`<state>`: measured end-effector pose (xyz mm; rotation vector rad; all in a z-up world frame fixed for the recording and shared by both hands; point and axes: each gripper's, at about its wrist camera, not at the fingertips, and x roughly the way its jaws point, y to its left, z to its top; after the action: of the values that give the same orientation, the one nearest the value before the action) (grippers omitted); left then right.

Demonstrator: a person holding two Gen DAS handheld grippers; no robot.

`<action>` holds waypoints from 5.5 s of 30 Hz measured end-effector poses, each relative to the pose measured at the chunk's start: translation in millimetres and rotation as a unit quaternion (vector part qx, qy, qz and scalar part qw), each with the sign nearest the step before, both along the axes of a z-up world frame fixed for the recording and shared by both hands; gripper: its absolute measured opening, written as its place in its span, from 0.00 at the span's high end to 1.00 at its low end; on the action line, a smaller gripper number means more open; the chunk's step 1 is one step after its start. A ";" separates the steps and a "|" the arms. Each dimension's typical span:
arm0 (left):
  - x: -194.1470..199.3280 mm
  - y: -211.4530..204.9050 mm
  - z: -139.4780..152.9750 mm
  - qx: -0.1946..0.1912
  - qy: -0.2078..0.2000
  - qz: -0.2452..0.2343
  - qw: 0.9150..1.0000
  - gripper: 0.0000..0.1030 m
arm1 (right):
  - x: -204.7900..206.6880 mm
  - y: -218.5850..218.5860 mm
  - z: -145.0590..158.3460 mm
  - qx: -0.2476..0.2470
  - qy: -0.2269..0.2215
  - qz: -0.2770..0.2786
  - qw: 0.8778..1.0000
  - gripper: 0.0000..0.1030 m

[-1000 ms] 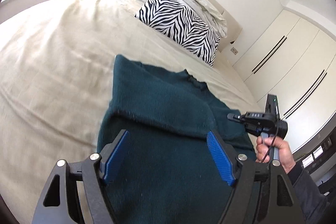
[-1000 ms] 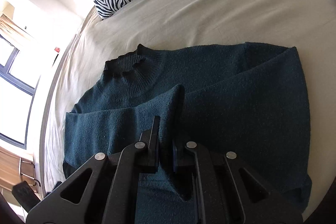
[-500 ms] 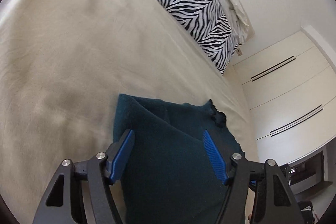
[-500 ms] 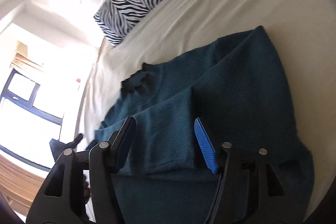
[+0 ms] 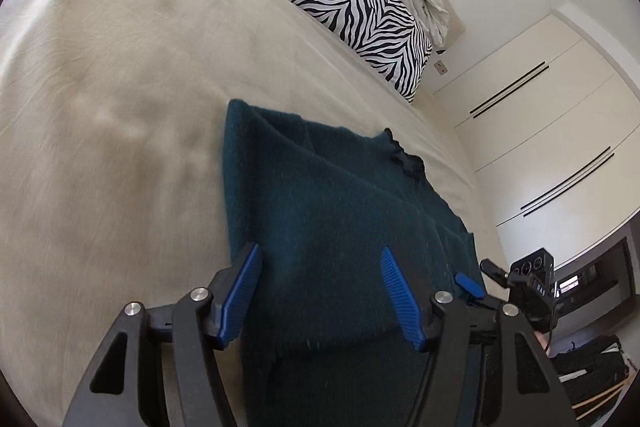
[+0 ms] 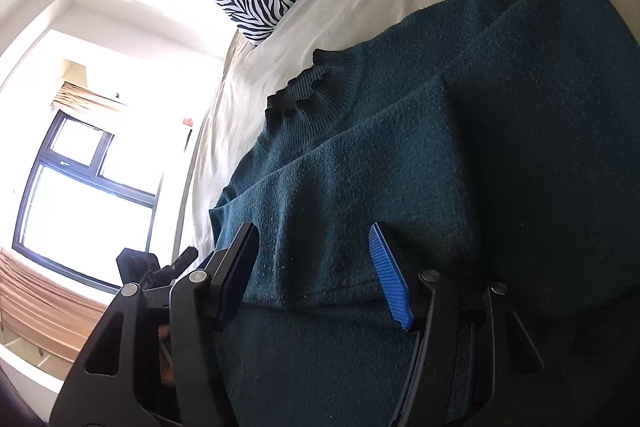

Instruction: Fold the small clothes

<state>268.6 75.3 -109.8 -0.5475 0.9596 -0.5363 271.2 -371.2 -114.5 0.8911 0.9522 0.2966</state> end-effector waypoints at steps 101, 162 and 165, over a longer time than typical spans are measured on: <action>-167.8 68.0 93.2 -0.192 0.007 0.037 0.981 0.93 | -226.9 -101.7 136.9 -0.046 -0.058 -0.145 0.987 0.95; -48.5 19.2 -8.3 0.049 0.016 0.066 0.997 0.72 | -114.9 -85.9 29.4 -0.332 0.045 -0.075 0.939 0.90; -48.0 24.2 -11.4 0.048 0.021 0.069 0.996 0.80 | -121.3 -80.9 38.5 -0.344 0.035 -0.079 0.935 0.91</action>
<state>220.6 99.6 -121.3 -0.5355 0.9751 -0.3535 149.9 -452.1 -76.0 0.3267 0.9521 -0.2078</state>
